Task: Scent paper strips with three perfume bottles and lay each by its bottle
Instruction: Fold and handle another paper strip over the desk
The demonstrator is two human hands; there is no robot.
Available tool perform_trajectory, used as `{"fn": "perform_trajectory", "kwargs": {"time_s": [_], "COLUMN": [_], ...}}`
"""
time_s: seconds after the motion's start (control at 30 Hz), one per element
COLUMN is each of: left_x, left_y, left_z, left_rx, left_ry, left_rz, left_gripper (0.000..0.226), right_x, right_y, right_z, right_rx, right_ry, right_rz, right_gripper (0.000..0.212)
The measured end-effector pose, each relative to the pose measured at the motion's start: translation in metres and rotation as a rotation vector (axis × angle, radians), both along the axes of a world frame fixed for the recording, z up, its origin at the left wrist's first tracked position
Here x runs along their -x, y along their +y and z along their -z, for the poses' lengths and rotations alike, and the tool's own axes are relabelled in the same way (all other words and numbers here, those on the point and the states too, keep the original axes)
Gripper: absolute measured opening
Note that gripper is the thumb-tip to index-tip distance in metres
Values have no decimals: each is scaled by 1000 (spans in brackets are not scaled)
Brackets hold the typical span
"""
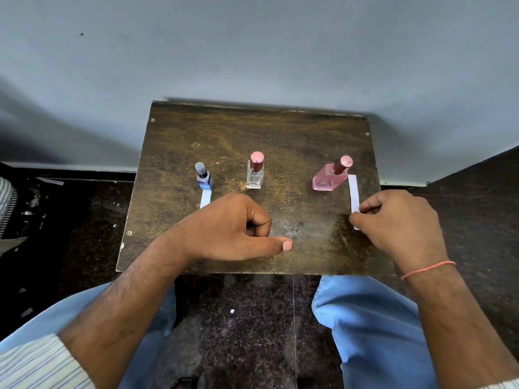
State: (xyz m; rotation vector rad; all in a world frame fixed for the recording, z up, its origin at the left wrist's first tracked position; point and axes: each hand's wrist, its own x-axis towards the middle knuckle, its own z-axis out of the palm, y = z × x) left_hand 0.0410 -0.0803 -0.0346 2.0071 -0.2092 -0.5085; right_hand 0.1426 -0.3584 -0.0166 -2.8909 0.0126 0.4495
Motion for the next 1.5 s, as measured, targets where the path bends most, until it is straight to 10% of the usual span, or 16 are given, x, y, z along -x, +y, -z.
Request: {"fn": "perform_trajectory", "kwargs": {"time_s": [0.6, 0.83, 1.17, 1.5], "left_x": [-1, -5, -6, -6], "left_y": [0, -5, -2, 1], "left_z": [-7, -14, -15, -17], "left_rx": [47, 227, 473, 405], "left_ry": [50, 404, 564, 495], "left_rz": [-65, -222, -406, -455], "left_gripper": [48, 32, 50, 24], "right_x": [1, 26, 41, 46], "right_y": [0, 24, 47, 58], "right_z": [-4, -18, 1, 4], "right_rx": [3, -483, -819, -699], "right_ry": [-32, 330, 130, -12], "right_rz": [-65, -372, -429, -477], "right_gripper": [19, 9, 5, 17]}}
